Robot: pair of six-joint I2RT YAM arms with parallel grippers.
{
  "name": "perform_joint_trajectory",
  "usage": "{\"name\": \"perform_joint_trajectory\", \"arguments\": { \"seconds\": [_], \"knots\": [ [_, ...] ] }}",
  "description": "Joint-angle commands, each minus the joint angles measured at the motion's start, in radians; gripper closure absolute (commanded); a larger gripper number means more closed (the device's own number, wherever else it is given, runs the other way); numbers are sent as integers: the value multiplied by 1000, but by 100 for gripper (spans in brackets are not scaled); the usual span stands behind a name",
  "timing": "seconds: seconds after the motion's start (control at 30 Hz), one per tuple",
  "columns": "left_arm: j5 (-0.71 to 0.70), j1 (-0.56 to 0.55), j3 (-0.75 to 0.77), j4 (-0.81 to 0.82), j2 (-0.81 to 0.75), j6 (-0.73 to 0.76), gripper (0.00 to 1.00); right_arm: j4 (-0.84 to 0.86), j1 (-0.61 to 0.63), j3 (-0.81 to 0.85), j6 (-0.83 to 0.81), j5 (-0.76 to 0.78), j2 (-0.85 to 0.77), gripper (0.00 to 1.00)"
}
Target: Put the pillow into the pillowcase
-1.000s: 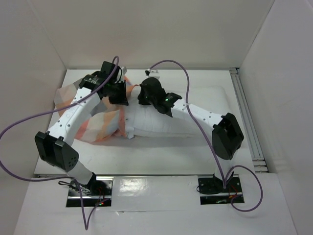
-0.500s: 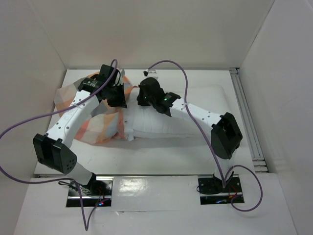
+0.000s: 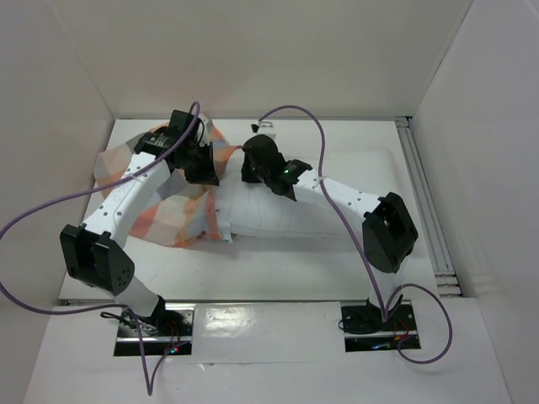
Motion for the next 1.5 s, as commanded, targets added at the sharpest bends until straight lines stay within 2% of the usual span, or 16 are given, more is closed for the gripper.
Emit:
{"name": "perform_joint_trajectory", "arguments": {
  "seconds": [0.0,0.2,0.3,0.63,0.77,0.87,0.97,1.0,1.03,1.07,1.1,1.17,1.2,1.23,1.37,1.47],
  "knots": [
    [92,6,-4,23,-16,13,100,-6,-20,-22,-19,56,-14,100],
    [364,-24,36,43,-87,41,100,-35,-20,78,-19,82,39,100],
    [423,-24,25,43,-144,41,100,-70,-20,112,-19,102,78,100],
    [423,-55,-312,34,-231,40,100,-52,-60,158,56,161,85,100],
    [423,-73,-323,25,-256,30,100,35,-60,81,135,174,14,100],
    [447,-74,-285,40,-256,3,100,167,-60,-23,182,99,-31,100],
    [488,-74,-242,95,-247,-70,100,196,-60,-72,194,27,-62,100],
    [518,-74,-219,118,-247,-71,99,196,-60,-72,185,17,-80,94],
    [538,-74,-199,128,-225,-71,78,151,-60,-72,162,17,-91,86],
    [538,-74,-177,105,-213,-56,65,128,-60,-72,146,17,-106,78],
    [517,-64,-129,79,-199,-39,57,111,-60,-72,127,17,-147,52],
    [414,-64,-78,-10,-162,12,34,62,-60,-98,77,17,-200,28],
    [376,-64,-55,-30,-153,24,33,40,-60,-109,60,36,-250,15],
    [310,-51,-16,-44,-144,24,33,-15,-60,-109,46,46,-273,11],
    [146,-41,77,-53,-78,15,39,-142,-69,-118,-19,94,-367,6],
    [9,-32,152,-18,25,-11,38,-267,-79,-94,-40,176,-390,1]
  ]
}}
